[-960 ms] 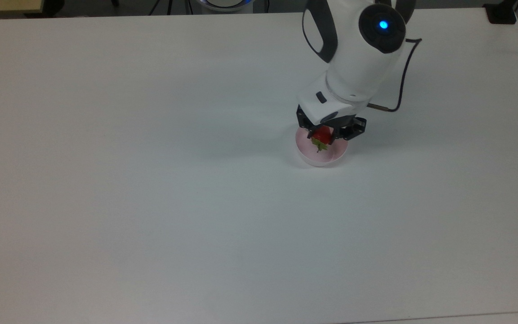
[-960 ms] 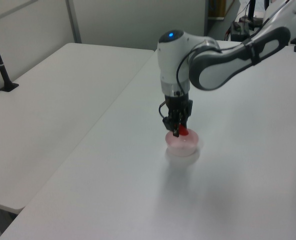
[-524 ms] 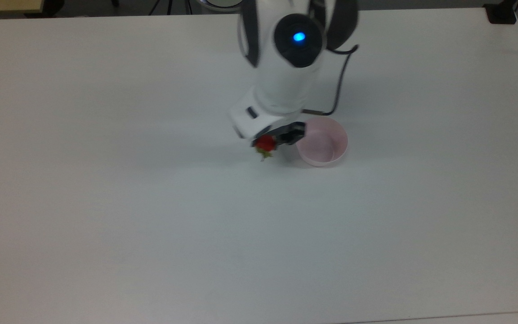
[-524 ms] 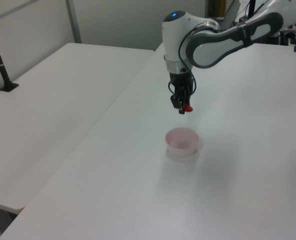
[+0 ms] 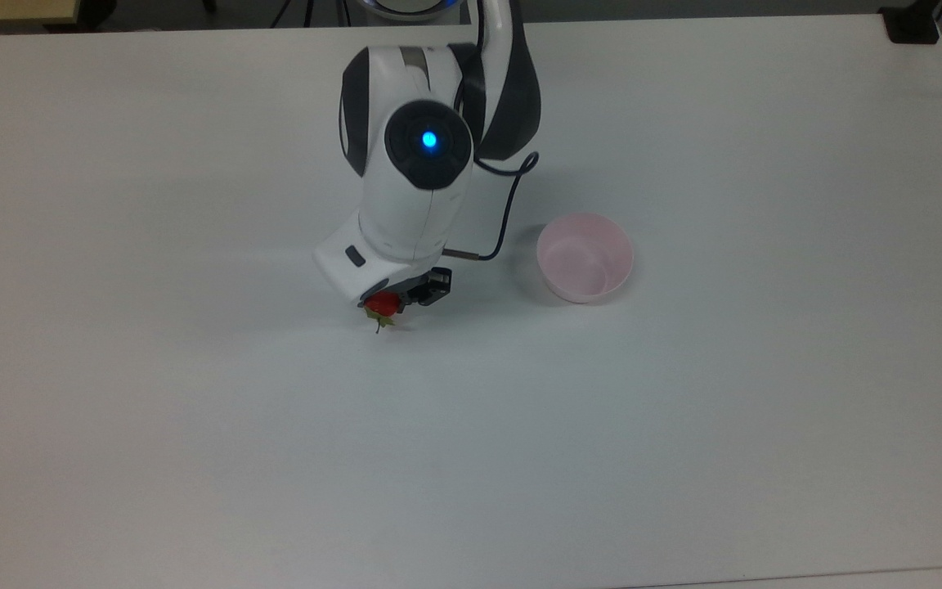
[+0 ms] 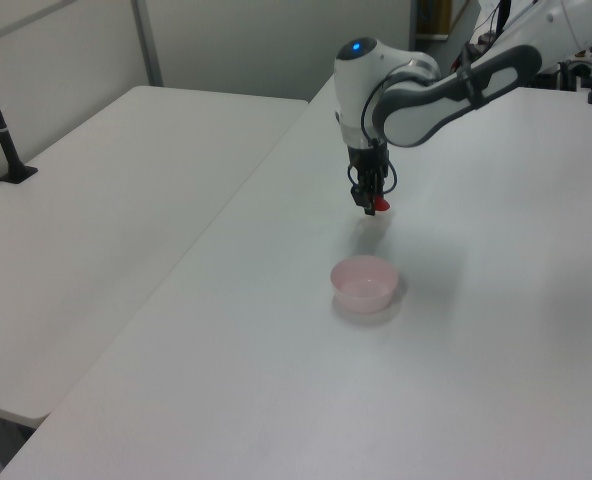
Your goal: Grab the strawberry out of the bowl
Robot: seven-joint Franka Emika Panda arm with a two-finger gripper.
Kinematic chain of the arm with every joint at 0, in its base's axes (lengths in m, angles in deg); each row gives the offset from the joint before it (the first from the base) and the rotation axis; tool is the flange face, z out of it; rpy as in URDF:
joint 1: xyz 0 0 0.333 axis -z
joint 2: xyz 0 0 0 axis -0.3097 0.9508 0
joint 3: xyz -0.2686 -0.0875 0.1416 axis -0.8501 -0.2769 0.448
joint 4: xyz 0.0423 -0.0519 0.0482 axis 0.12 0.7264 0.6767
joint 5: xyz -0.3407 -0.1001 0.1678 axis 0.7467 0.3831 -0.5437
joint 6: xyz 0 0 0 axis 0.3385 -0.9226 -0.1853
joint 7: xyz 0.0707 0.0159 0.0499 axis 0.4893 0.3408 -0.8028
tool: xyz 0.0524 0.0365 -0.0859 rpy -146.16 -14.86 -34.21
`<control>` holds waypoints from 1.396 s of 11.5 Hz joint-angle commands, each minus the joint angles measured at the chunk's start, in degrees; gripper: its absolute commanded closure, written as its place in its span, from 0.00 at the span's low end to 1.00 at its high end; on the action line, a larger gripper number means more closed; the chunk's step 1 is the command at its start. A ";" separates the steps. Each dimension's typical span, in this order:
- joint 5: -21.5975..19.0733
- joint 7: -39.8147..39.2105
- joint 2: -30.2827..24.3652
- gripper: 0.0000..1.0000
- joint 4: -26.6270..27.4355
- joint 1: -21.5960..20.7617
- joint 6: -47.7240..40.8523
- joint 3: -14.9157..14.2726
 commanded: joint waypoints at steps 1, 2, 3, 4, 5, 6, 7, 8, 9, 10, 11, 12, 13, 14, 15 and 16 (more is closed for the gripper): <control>2.45 -0.61 1.49 0.54 1.18 0.17 1.45 0.13; 2.36 -0.78 1.06 0.41 0.92 0.87 1.28 0.13; 2.01 -1.31 -0.34 0.08 0.83 1.75 0.84 0.21; 1.66 -1.92 -2.27 0.00 1.01 1.84 0.57 0.21; 1.48 -2.45 -4.46 0.00 0.92 1.84 -1.78 0.30; 1.39 -2.98 -6.75 0.00 0.92 1.67 -4.41 0.65; 0.96 -2.81 -9.38 0.00 1.01 1.32 -6.79 0.92; -0.79 -2.54 -11.67 0.00 1.01 1.06 -9.77 0.92; -2.37 -3.06 -14.74 0.00 1.01 0.71 -12.41 0.83; -3.52 -3.24 -17.64 0.00 1.09 0.70 -14.61 0.39; -4.49 -3.94 -19.67 0.00 1.18 0.70 -16.55 0.30; -6.67 -6.38 -22.47 0.00 2.14 0.79 -19.53 0.13; -8.87 -8.41 -24.94 0.00 2.85 1.05 -21.82 -0.05; -9.24 -8.52 -26.53 0.00 3.90 1.40 -22.19 -0.14; -9.24 -8.52 -27.68 0.00 4.17 1.49 -22.45 -0.22; -9.24 -8.52 -27.78 0.00 3.74 1.84 -22.54 -0.31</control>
